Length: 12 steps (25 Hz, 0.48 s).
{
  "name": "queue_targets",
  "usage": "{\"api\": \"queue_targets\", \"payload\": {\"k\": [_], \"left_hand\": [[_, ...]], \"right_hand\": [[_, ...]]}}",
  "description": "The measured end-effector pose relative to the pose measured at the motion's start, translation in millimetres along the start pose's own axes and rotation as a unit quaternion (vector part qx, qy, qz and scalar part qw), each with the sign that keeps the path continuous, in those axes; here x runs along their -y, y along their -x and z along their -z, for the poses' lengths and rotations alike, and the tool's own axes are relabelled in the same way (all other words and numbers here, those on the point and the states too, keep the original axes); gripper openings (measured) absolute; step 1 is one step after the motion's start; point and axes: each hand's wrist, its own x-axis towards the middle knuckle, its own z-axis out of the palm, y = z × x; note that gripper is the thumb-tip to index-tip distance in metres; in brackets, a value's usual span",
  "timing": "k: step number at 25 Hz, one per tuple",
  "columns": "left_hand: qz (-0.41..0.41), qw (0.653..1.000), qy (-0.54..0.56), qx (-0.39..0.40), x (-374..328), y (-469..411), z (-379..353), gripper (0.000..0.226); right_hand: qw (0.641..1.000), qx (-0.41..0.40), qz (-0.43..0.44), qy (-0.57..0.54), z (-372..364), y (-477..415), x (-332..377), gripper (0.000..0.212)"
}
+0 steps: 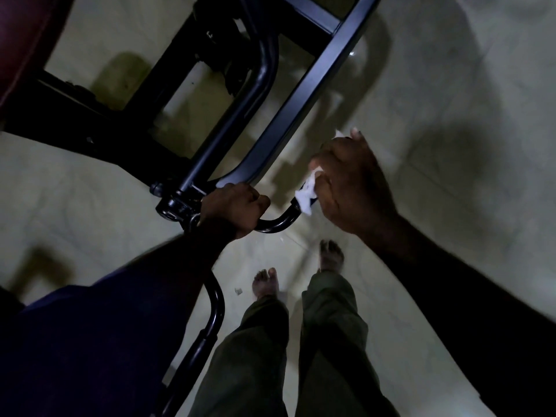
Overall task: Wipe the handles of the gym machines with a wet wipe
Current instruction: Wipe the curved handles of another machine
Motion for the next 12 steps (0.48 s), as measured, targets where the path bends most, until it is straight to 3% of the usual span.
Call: {"api": "queue_targets", "payload": {"k": [4,8,10,12], "left_hand": [[-0.019,0.999,-0.026,0.021,3,-2,-5,0.033],[0.048,0.999,-0.019,0.017,2,-7,-6,0.071],[0.057,0.998,-0.005,0.014,0,-5,-4,0.074],[0.077,0.997,0.015,0.014,-4,-6,3,0.072]], "right_hand": [[0.994,0.066,0.067,0.049,-23,20,58,0.028],[0.986,0.024,0.154,0.057,-19,1,19,0.023],[0.996,-0.015,0.088,0.023,-12,-12,-7,0.016],[0.999,-0.032,-0.006,0.034,-17,-12,-3,0.022]]}}
